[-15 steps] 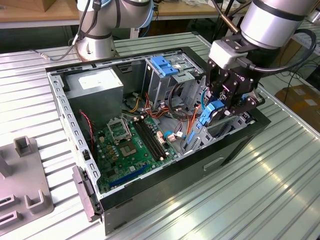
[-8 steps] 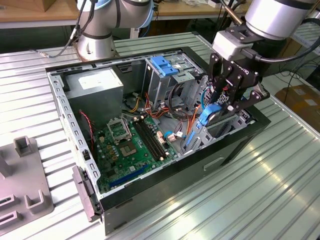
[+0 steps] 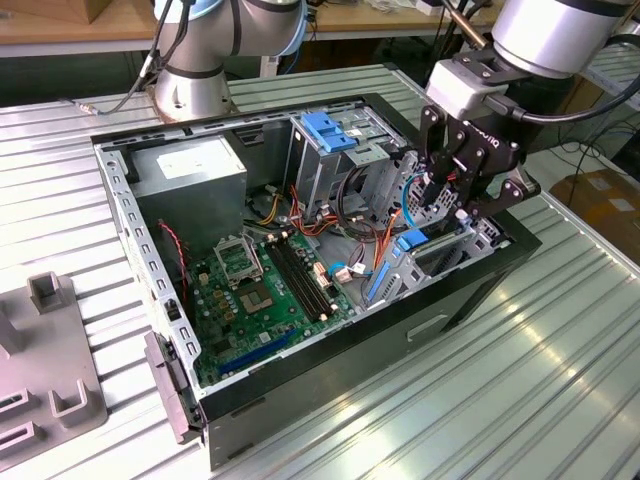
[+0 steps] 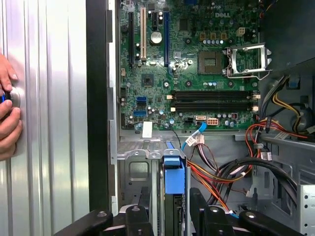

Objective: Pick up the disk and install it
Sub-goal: 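Insert the disk into the insertion slot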

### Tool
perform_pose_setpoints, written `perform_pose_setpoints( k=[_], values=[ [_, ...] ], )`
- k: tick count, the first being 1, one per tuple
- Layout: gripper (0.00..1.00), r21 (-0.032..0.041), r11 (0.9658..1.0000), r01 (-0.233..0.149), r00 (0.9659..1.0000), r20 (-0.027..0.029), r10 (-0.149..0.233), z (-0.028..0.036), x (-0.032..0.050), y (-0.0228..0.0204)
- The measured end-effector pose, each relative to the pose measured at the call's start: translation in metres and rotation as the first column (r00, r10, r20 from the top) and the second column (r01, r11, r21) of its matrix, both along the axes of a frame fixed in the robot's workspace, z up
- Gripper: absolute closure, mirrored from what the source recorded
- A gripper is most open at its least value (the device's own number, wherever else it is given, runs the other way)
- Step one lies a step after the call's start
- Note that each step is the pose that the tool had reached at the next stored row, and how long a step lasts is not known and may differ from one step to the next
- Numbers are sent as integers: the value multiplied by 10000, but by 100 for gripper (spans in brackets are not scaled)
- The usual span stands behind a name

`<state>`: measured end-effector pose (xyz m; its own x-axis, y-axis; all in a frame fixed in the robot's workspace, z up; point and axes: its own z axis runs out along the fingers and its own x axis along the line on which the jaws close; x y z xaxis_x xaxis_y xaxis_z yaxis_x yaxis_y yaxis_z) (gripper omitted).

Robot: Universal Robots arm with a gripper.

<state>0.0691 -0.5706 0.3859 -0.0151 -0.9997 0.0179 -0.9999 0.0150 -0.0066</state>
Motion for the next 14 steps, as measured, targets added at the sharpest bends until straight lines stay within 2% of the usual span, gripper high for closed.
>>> perform_pose_setpoints(
  k=[2,5,10,14],
  values=[
    [70,2,10000,1,10000,0,-1,-10,28,0],
    [88,0,10000,1,10000,0,-1,-37,120,0],
    [90,0,10000,1,10000,0,-1,-57,195,0],
    [90,0,10000,1,10000,0,-1,-58,199,0]
  ],
)
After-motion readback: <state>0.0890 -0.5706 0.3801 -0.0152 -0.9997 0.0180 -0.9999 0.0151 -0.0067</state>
